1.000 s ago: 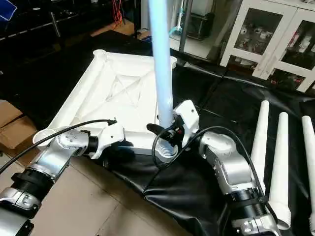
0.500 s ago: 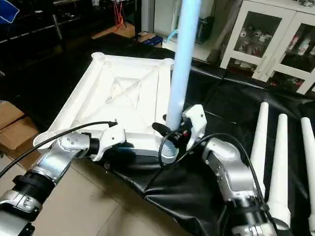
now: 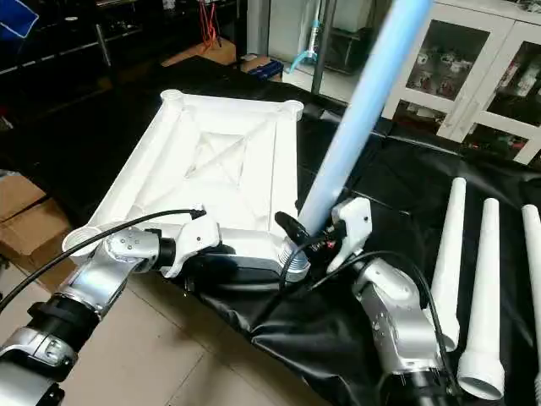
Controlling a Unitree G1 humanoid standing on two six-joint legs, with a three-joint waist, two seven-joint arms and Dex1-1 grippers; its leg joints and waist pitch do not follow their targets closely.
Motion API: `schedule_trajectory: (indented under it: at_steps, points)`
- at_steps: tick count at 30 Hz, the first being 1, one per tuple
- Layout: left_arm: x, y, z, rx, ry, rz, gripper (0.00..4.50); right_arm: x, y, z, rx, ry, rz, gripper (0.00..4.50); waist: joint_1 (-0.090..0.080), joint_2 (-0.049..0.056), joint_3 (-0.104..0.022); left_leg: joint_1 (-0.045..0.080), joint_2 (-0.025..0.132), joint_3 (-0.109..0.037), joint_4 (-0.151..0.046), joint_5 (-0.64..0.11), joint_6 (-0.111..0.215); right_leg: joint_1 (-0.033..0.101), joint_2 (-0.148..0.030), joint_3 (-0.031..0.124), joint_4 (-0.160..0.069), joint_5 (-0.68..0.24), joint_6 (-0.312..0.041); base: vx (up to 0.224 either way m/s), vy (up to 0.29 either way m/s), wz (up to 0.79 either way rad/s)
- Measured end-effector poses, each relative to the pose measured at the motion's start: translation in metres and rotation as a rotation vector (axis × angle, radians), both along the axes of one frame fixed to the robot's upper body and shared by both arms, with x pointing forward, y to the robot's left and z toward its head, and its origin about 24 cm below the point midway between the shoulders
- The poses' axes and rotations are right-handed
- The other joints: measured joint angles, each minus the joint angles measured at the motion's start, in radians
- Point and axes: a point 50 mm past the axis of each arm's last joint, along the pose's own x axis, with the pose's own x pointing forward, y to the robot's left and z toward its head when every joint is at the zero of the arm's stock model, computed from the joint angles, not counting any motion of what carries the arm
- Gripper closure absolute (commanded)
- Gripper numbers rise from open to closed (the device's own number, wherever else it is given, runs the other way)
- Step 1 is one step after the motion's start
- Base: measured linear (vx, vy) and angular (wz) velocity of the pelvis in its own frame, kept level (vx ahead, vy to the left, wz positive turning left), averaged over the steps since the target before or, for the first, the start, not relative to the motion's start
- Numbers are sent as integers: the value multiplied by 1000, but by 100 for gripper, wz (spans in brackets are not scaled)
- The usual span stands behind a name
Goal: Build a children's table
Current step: Insert table leg to table base
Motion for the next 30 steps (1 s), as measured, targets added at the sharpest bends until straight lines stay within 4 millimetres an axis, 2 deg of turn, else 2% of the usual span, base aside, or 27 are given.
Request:
schedule_trajectory:
  at_steps: [4,8,11,14,17,30]
  points:
    - [0,-1,-1,-2,0,0,372,-2,4,0,-88,-30,36,265,-1,-4,-2,2,0,2,-3,0,0,2,-2,-1,-3,0,0,0,0,0]
    - [-2,-1,-3,-4,6,1,372,-4,6,-3,-108,-22,51,265,-2,-11,-8,5,0,5,-8,0,0,6,-3,-1,-8,0,0,0,0,0]
    - [-2,-1,-4,-4,8,2,372,-4,6,-3,-108,-18,49,265,-3,-13,-9,8,0,7,-11,0,0,8,-4,-1,-11,0,0,0,0,0]
    - [-3,0,-5,-5,12,4,372,-3,5,-4,-108,-6,42,265,-4,-14,-10,16,0,9,-15,0,0,15,-5,-1,-16,0,0,0,0,0]
    - [-4,-1,-6,-6,15,4,372,-3,5,-5,-110,2,42,265,-6,-15,-11,21,0,13,-22,0,-1,16,-6,-2,-24,0,0,0,0,0]
    - [-4,-1,-7,-12,14,10,374,1,4,-5,-89,45,37,265,-12,-19,-14,21,0,16,-25,0,-1,15,-7,-1,-26,0,0,0,0,0]
